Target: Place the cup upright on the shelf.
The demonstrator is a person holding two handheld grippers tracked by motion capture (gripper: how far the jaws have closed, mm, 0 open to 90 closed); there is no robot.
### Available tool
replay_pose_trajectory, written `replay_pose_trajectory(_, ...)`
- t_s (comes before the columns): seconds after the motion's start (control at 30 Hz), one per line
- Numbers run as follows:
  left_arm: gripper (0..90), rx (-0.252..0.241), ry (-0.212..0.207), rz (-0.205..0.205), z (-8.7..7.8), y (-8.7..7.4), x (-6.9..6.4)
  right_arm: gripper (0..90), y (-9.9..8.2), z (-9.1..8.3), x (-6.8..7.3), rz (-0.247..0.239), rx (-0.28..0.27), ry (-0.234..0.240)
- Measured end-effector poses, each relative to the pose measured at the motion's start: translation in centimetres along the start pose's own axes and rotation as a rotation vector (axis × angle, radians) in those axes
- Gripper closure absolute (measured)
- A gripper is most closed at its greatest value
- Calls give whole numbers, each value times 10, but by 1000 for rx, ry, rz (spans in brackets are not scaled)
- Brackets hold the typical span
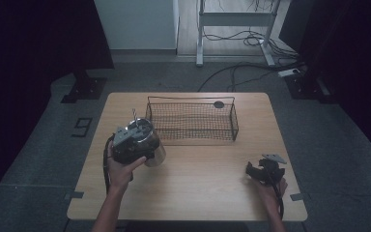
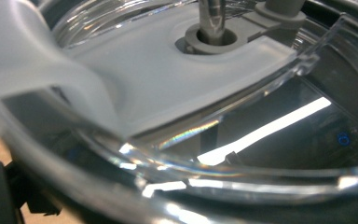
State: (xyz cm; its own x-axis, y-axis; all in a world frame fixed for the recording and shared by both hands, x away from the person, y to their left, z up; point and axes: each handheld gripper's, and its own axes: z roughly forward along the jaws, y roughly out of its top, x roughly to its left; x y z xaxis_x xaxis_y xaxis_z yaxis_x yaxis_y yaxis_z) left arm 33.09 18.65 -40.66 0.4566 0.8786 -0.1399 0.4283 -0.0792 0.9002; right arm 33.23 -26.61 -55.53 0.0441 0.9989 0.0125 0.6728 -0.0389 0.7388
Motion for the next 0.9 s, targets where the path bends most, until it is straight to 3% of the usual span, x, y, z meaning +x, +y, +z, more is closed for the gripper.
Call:
replay_pose_trajectory(0.4, 37, -18, 19, 22, 11, 17, -4, 130, 0, 0, 0, 0, 1, -1)
replay_pose_trajectory(0.77, 37, -8, 71, 19, 20, 26, 12, 129, 0, 0, 0, 2, 0, -2)
replay_pose_trajectory(0.9, 37, -13, 59, 6, 23, 32, 16, 129, 0, 0, 0, 1, 1, -2)
